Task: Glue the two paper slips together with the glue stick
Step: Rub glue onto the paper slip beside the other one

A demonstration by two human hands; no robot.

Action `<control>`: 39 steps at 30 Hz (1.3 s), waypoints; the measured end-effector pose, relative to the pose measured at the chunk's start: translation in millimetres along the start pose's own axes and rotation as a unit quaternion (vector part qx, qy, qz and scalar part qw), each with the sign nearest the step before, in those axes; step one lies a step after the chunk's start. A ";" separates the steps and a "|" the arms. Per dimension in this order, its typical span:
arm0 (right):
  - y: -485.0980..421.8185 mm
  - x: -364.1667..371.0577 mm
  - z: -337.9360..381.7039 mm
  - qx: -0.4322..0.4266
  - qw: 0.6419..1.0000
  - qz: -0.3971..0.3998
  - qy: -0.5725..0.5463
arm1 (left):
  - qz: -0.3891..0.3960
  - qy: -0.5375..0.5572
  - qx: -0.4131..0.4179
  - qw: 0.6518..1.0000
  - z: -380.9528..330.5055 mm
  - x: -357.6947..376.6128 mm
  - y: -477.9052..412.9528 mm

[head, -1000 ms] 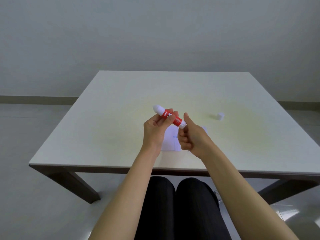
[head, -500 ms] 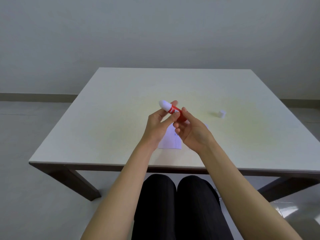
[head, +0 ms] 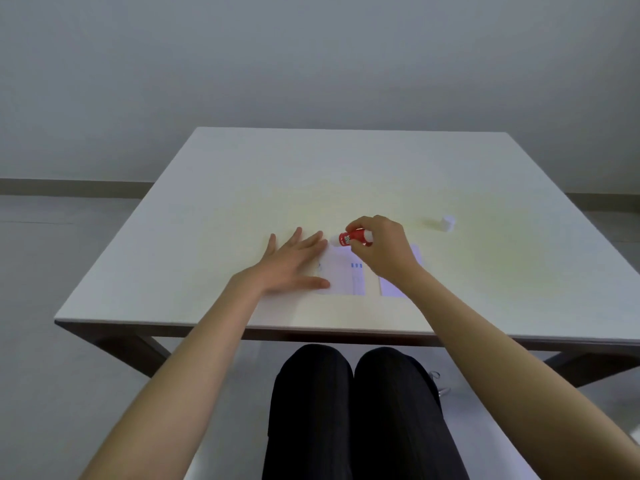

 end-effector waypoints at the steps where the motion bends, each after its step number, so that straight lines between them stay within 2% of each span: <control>1: -0.1 2.2 0.8 -0.012 1.000 0.008 0.024 | 0.001 0.000 0.000 1.000 1.5 1.7 -0.4; 6: 13.4 7.9 12.5 -0.086 0.992 0.046 0.083 | 0.011 0.003 -0.007 1.000 2.0 0.2 -3.1; 9: 28.1 9.8 18.7 -0.136 0.984 0.088 0.068 | 0.012 0.019 -0.010 1.000 0.2 -0.1 -3.0; 12: 20.7 2.9 11.7 -0.109 0.987 0.117 0.020 | 0.014 0.025 -0.010 1.000 0.4 -0.2 -1.6; 17: 2.5 -9.6 -10.5 -0.007 0.998 0.040 0.040 | 0.019 0.005 -0.014 1.000 0.1 -0.6 -1.5; 20: 21.6 -2.6 -0.5 -0.056 0.996 0.045 0.055 | 0.015 0.013 -0.017 1.000 0.5 0.6 -2.4; 23: 43.2 -1.9 10.0 -0.124 0.984 0.119 0.042 | 0.011 0.025 -0.017 0.999 1.3 2.2 -3.1; 26: 30.8 -11.6 2.2 -0.083 0.988 0.131 0.002 | 0.013 0.024 -0.016 1.000 1.7 1.9 -2.4; 30: 6.3 -21.4 -14.8 0.021 0.999 0.045 -0.003 | 0.021 0.027 -0.015 0.999 0.5 -0.6 -0.9; 32: 12.0 -18.9 -13.1 -0.005 0.998 0.055 0.011 | 0.020 0.025 -0.015 0.999 -0.3 -1.3 -0.1; 36: 39.8 -14.1 -6.8 -0.087 0.985 0.149 -0.015 | 0.015 0.037 -0.016 0.999 -1.7 -0.7 1.1; 39: 34.3 -21.7 -18.0 -0.040 0.991 0.120 -0.034 | 0.019 0.034 -0.018 0.999 -1.9 -1.3 1.1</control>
Point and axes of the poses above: each hand's wrist, its own y-axis away from the middle knuckle, its own x-axis out of the palm, z = x × y, the point moved 1 cm from there along -y, towards the middle knuckle, and after that the axes turned 3 degrees about z, right-handed, at the moved point
